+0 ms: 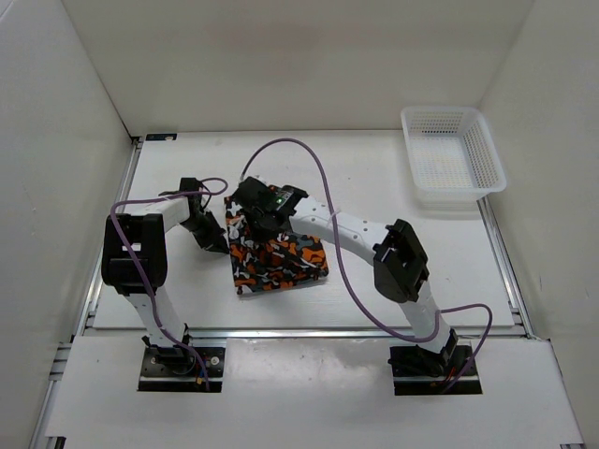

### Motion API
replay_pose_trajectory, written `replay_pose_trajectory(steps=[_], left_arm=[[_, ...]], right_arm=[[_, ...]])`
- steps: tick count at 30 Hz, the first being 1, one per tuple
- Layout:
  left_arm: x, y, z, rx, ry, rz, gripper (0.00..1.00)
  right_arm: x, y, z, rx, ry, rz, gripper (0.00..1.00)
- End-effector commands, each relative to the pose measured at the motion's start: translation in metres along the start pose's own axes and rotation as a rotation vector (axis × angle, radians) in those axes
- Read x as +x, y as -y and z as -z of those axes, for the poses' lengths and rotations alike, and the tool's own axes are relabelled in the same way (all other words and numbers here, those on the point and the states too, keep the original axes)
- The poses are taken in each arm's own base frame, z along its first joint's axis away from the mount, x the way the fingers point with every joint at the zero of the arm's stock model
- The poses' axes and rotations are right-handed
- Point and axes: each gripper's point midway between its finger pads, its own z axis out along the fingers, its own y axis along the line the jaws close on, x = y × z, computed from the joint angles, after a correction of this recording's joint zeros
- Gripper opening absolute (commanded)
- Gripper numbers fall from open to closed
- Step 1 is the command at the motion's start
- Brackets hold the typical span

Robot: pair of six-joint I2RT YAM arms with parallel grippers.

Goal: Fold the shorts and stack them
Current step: Fold the shorts

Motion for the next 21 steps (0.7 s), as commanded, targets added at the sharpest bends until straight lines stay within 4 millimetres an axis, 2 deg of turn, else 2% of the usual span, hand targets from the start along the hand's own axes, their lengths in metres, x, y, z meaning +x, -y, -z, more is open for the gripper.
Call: replay_pose_trajectory(steps=[1, 2, 3, 4, 6, 7, 10, 11, 12, 13, 15, 17, 19, 20, 21], left_arm=[[-0.005, 0.003, -0.003, 0.011, 0.019, -0.023, 0.15], [-0.005, 0.003, -0.003, 0.011, 0.019, -0.023, 0.15], [-0.007, 0.004, -0.003, 0.016, 0.027, -0.025, 0.15], [-0.007, 0.004, -0.003, 0.016, 0.027, -0.025, 0.15], [-0.006, 0.005, -0.003, 0.024, 0.022, -0.026, 0.15], [-0.006, 0.005, -0.003, 0.024, 0.022, -0.026, 0.15], [-0.006, 0.005, -0.003, 0.024, 0.022, -0.026, 0.15], [-0.006, 0.005, -0.003, 0.024, 0.022, -0.026, 0.15], [-0.006, 0.005, -0.003, 0.024, 0.022, -0.026, 0.15], [-0.006, 0.005, -0.003, 0.024, 0.022, -0.026, 0.15], [-0.006, 0.005, -0.003, 0.024, 0.022, -0.026, 0.15], [-0.007, 0.007, 0.000, 0.030, 0.030, -0.029, 0.15], [-0.011, 0.013, 0.012, 0.064, 0.057, -0.030, 0.19], [-0.010, 0.017, 0.017, 0.086, 0.060, -0.036, 0.22], [-0.013, 0.019, 0.029, 0.095, 0.078, -0.031, 0.28]], right_arm=[[-0.020, -0.018, 0.025, -0.047, 0.061, 0.043, 0.00], [-0.027, -0.021, 0.026, -0.055, 0.075, 0.041, 0.00], [-0.022, -0.024, 0.021, -0.067, 0.047, 0.045, 0.00], [-0.021, -0.032, 0.024, -0.087, 0.049, 0.051, 0.00], [-0.016, -0.034, 0.011, -0.085, 0.025, 0.055, 0.00], [-0.020, -0.037, 0.008, -0.091, 0.035, 0.053, 0.00], [-0.012, -0.054, -0.014, -0.142, 0.001, 0.053, 0.00], [-0.018, -0.063, -0.016, -0.185, 0.027, 0.049, 0.00], [-0.009, -0.077, -0.020, -0.248, 0.004, 0.075, 0.20], [-0.011, -0.082, -0.019, -0.272, 0.012, 0.075, 0.39], [-0.013, -0.084, -0.013, -0.286, 0.020, 0.087, 0.54], [-0.018, -0.075, -0.006, -0.254, 0.052, 0.093, 0.65], [-0.024, -0.066, 0.014, -0.233, 0.091, 0.111, 0.70], [-0.033, -0.064, 0.036, -0.239, 0.133, 0.115, 0.75], [-0.037, -0.059, 0.045, -0.222, 0.156, 0.111, 0.88]])
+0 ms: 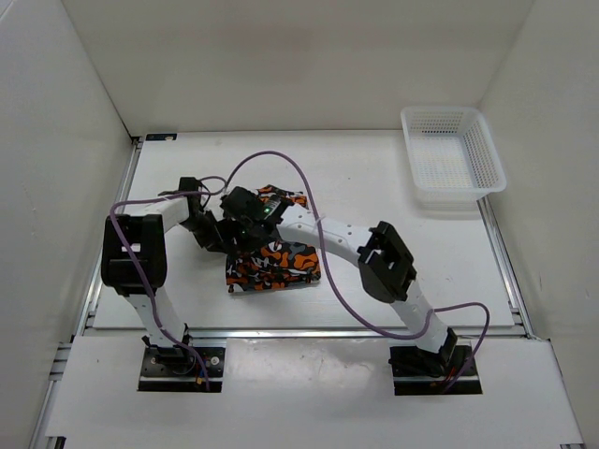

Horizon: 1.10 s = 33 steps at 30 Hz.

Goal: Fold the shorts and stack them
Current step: Fold the shorts

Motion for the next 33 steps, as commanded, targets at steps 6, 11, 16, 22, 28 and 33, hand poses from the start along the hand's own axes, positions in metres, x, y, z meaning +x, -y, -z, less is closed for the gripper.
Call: replay_pose_trajectory(steps=[6, 11, 16, 22, 28, 33], left_arm=[[-0.029, 0.033, 0.087, 0.065, 0.209, -0.087, 0.39], [-0.035, 0.054, 0.149, 0.050, 0.382, -0.171, 0.25], [-0.011, 0.087, 0.135, 0.111, 0.311, -0.294, 0.10], [-0.018, 0.079, 0.065, -0.006, 0.199, -0.297, 0.10], [-0.033, 0.073, 0.030, -0.069, 0.163, -0.295, 0.10], [-0.049, 0.092, 0.084, -0.066, 0.266, -0.340, 0.14]], right_arm=[[-0.045, 0.023, 0.139, 0.057, 0.301, -0.010, 0.96], [-0.020, 0.088, 0.158, 0.151, 0.322, -0.157, 0.33], [0.009, 0.114, 0.115, 0.073, 0.150, -0.204, 0.19], [0.057, 0.121, 0.037, 0.075, -0.066, -0.211, 0.16], [0.063, 0.127, 0.031, 0.103, -0.070, -0.240, 0.66], [0.007, 0.141, 0.141, 0.242, 0.194, -0.235, 0.98]])
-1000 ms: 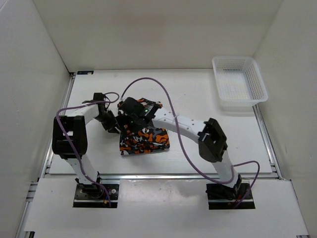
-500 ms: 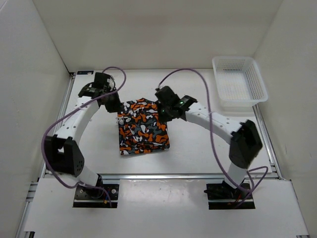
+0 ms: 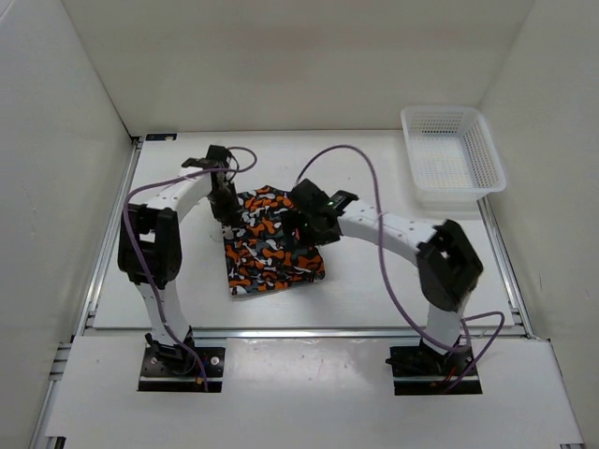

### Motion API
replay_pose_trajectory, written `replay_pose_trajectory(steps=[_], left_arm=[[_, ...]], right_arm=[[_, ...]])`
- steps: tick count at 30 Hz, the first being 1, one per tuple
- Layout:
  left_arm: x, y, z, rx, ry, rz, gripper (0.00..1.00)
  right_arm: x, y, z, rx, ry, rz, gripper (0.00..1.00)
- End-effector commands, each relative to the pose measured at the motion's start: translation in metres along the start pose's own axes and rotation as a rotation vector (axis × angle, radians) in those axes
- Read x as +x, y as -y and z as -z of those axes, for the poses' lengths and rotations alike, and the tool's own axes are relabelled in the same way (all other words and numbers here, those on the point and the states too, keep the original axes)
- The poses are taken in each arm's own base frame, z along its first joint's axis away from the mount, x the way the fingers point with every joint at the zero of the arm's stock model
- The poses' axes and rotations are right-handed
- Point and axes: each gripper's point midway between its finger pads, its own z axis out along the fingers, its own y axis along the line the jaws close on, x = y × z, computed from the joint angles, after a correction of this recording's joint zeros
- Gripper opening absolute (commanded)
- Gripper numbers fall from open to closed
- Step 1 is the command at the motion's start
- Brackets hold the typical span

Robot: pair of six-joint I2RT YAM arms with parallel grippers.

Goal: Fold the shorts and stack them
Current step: Fold the shorts

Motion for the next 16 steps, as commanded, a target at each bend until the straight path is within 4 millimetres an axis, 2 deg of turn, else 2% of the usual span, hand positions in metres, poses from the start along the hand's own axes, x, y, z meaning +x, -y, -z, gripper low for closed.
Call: replay_pose_trajectory(steps=[1, 2, 3, 4, 5, 6, 7, 8, 9, 10, 11, 12, 14, 16], left_arm=[[-0.051, 0.020, 0.095, 0.044, 0.263, -0.071, 0.18], [-0.054, 0.023, 0.113, 0.058, 0.291, -0.073, 0.22], [-0.052, 0.024, 0.130, 0.063, 0.306, -0.086, 0.33], [-0.057, 0.031, 0.168, 0.103, 0.393, -0.103, 0.42], [-0.056, 0.032, 0.187, 0.121, 0.431, -0.106, 0.51], [-0.051, 0.034, 0.218, 0.152, 0.495, -0.111, 0.68], [-0.051, 0.036, 0.239, 0.176, 0.547, -0.114, 0.74], [-0.047, 0.036, 0.253, 0.192, 0.579, -0.117, 0.74], [-0.044, 0.033, 0.267, 0.196, 0.616, -0.115, 0.75], [-0.037, 0.023, 0.290, 0.196, 0.683, -0.091, 0.75], [-0.032, 0.020, 0.299, 0.198, 0.710, -0.088, 0.75], [-0.031, 0.017, 0.309, 0.212, 0.745, -0.070, 0.77], [-0.021, 0.007, 0.325, 0.226, 0.805, -0.046, 0.77], [-0.015, -0.002, 0.331, 0.218, 0.830, -0.011, 0.78]], right_arm=[[-0.066, 0.025, 0.114, 0.138, 0.336, -0.053, 1.00], [-0.070, 0.037, 0.132, 0.188, 0.380, -0.064, 1.00], [-0.071, 0.052, 0.159, 0.225, 0.427, -0.097, 1.00], [-0.071, 0.070, 0.172, 0.274, 0.456, -0.133, 1.00], [-0.074, 0.090, 0.202, 0.327, 0.533, -0.170, 1.00], [-0.065, 0.111, 0.208, 0.385, 0.530, -0.202, 1.00], [-0.060, 0.124, 0.219, 0.417, 0.553, -0.240, 1.00], [-0.055, 0.138, 0.240, 0.440, 0.601, -0.289, 1.00], [-0.046, 0.157, 0.250, 0.494, 0.606, -0.336, 1.00], [-0.040, 0.170, 0.257, 0.537, 0.619, -0.353, 1.00], [-0.033, 0.179, 0.272, 0.548, 0.656, -0.389, 1.00], [-0.024, 0.191, 0.278, 0.588, 0.652, -0.401, 1.00], [-0.013, 0.198, 0.290, 0.592, 0.680, -0.409, 1.00], [0.000, 0.207, 0.287, 0.630, 0.678, -0.407, 1.00]])
